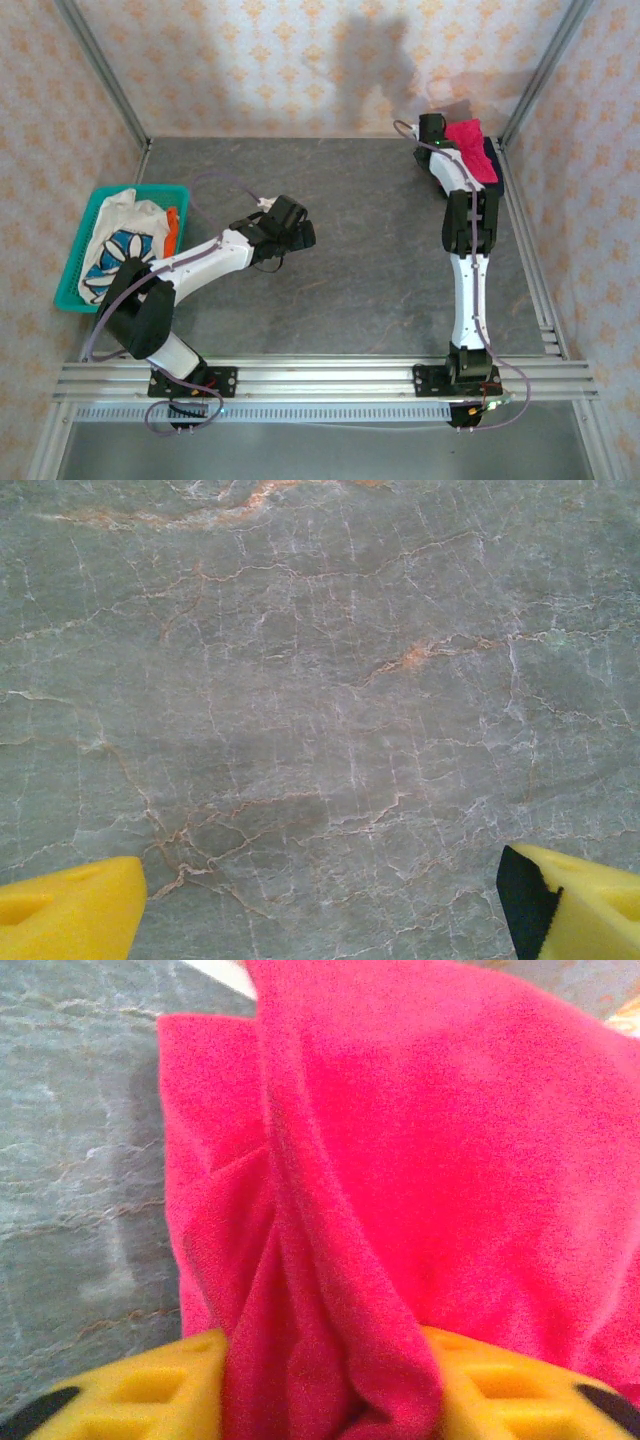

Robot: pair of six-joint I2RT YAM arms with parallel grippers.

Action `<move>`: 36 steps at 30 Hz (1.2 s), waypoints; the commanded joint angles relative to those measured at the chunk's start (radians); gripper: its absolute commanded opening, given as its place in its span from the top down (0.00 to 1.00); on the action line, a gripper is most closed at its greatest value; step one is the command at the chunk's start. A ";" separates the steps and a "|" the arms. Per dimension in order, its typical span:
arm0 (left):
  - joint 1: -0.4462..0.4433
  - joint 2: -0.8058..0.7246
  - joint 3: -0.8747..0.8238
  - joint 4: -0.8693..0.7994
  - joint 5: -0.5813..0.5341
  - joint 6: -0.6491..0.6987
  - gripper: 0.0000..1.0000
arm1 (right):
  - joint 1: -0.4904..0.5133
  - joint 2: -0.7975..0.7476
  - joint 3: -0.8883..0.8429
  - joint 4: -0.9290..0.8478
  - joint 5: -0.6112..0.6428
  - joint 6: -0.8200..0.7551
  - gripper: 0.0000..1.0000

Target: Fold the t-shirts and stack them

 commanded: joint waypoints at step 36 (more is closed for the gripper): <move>-0.010 -0.008 -0.020 0.015 -0.023 -0.002 0.08 | -0.039 -0.087 -0.064 -0.033 -0.001 0.033 0.96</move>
